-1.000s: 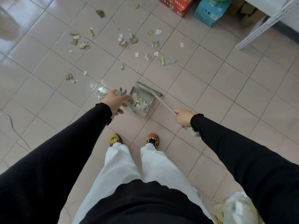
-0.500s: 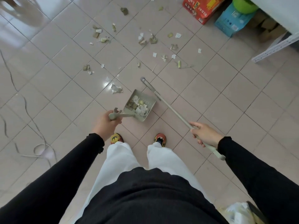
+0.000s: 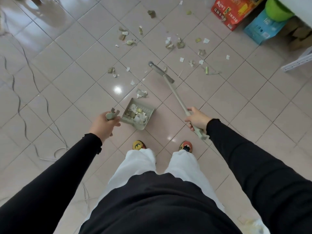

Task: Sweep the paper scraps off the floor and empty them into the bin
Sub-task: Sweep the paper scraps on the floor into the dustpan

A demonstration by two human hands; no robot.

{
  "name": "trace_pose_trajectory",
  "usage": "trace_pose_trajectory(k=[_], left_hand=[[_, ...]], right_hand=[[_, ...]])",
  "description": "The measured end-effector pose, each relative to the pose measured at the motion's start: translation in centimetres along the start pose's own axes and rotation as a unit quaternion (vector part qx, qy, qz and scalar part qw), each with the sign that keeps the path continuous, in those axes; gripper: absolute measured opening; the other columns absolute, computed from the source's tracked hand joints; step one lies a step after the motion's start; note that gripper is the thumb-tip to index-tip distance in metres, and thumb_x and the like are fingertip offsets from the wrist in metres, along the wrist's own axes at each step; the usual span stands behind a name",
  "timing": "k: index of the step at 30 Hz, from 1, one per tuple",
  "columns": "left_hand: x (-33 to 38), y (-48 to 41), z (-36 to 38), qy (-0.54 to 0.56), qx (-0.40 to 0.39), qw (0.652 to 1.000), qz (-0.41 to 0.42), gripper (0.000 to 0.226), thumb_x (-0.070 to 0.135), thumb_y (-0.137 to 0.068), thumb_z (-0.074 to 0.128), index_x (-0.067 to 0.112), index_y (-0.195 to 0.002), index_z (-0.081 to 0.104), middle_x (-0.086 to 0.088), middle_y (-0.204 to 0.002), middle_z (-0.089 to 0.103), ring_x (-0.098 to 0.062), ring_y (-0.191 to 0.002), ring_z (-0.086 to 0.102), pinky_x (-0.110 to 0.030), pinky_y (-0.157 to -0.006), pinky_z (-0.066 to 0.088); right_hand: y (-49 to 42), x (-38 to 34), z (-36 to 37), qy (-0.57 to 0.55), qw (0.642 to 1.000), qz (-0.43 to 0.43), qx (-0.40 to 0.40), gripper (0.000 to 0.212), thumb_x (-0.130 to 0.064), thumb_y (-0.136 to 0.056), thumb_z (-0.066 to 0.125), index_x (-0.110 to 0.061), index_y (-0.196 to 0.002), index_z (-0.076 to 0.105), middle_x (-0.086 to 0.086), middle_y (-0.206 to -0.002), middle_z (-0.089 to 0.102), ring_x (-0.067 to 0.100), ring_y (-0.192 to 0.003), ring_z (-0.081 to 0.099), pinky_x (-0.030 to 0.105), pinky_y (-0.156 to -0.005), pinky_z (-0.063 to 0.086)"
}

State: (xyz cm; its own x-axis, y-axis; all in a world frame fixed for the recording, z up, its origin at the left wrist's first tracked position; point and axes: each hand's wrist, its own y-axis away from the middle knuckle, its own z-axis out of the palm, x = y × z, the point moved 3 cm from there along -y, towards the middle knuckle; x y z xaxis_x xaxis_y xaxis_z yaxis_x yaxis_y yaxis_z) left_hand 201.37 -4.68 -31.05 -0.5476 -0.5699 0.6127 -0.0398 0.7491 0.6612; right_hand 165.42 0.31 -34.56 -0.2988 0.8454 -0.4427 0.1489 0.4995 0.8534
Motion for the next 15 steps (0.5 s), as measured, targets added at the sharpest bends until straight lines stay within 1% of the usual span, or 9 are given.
trace_pose_trajectory(k=[3,6,8,10,12,13,15], left_hand=[[-0.1,-2.2,-2.0,-0.023,-0.016,1.000,0.003,0.022,0.027,-0.101,0.058,0.014,-0.118,0.064,-0.009,-0.100,0.075,-0.015,-0.053,0.045,-0.022,-0.044,0.040],[0.2,-3.7,-3.0,-0.024,-0.025,0.999,0.005,0.021,0.029,-0.100,0.058,0.014,-0.113,0.065,-0.009,-0.100,0.075,-0.016,-0.051,0.045,-0.024,-0.045,0.039],[0.3,-4.6,-3.7,-0.024,-0.023,0.999,-0.001,0.021,0.030,-0.099,0.058,0.015,-0.112,0.065,-0.009,-0.099,0.075,-0.016,-0.050,0.046,-0.025,-0.047,0.039],[0.5,-5.3,-4.1,-0.025,-0.020,0.999,-0.008,0.017,0.031,-0.100,0.058,0.017,-0.108,0.065,-0.009,-0.099,0.075,-0.016,-0.051,0.046,-0.025,-0.046,0.039],[0.6,-5.9,-4.3,-0.019,-0.021,1.000,-0.014,0.013,0.031,-0.099,0.059,0.020,-0.102,0.064,-0.009,-0.099,0.075,-0.016,-0.051,0.046,-0.025,-0.046,0.039],[0.7,-6.2,-4.5,-0.016,-0.020,1.000,-0.017,0.013,0.032,-0.099,0.059,0.021,-0.102,0.064,-0.010,-0.099,0.075,-0.016,-0.051,0.046,-0.025,-0.046,0.039],[0.8,-6.7,-4.7,-0.014,-0.018,0.999,-0.024,0.016,0.033,-0.099,0.059,0.019,-0.105,0.065,-0.010,-0.099,0.075,-0.016,-0.051,0.047,-0.024,-0.045,0.039]], right_hand=[[-1.8,-3.6,2.4,0.022,0.999,-0.006,0.031,0.043,-0.006,-0.099,0.035,-0.019,-0.140,0.041,0.008,-0.091,0.054,0.014,-0.055,0.044,0.025,-0.042,0.040],[-3.7,-6.4,4.3,0.023,0.998,-0.001,0.056,0.038,-0.009,-0.097,0.035,-0.019,-0.132,0.042,0.010,-0.090,0.057,0.018,-0.057,0.046,0.029,-0.046,0.040],[-5.3,-8.2,5.5,0.042,0.997,0.005,0.070,0.036,-0.011,-0.095,0.035,-0.021,-0.129,0.039,0.014,-0.094,0.060,0.021,-0.061,0.048,0.028,-0.047,0.040],[-6.8,-10.0,6.5,0.044,0.996,0.010,0.082,0.035,-0.012,-0.095,0.032,-0.021,-0.128,0.042,0.015,-0.097,0.061,0.021,-0.061,0.048,0.026,-0.047,0.039],[-8.1,-11.5,7.6,0.038,0.995,0.025,0.087,0.034,-0.011,-0.097,0.032,-0.017,-0.126,0.047,0.015,-0.092,0.059,0.020,-0.058,0.047,0.027,-0.049,0.038],[-8.7,-12.0,8.1,0.052,0.995,0.032,0.080,0.029,-0.010,-0.098,0.034,-0.014,-0.123,0.049,0.015,-0.087,0.059,0.021,-0.057,0.048,0.029,-0.050,0.039],[-8.7,-12.4,8.8,0.120,0.990,0.036,0.060,0.021,-0.008,-0.099,0.038,-0.010,-0.116,0.051,0.013,-0.075,0.057,0.024,-0.058,0.052,0.034,-0.053,0.047]])
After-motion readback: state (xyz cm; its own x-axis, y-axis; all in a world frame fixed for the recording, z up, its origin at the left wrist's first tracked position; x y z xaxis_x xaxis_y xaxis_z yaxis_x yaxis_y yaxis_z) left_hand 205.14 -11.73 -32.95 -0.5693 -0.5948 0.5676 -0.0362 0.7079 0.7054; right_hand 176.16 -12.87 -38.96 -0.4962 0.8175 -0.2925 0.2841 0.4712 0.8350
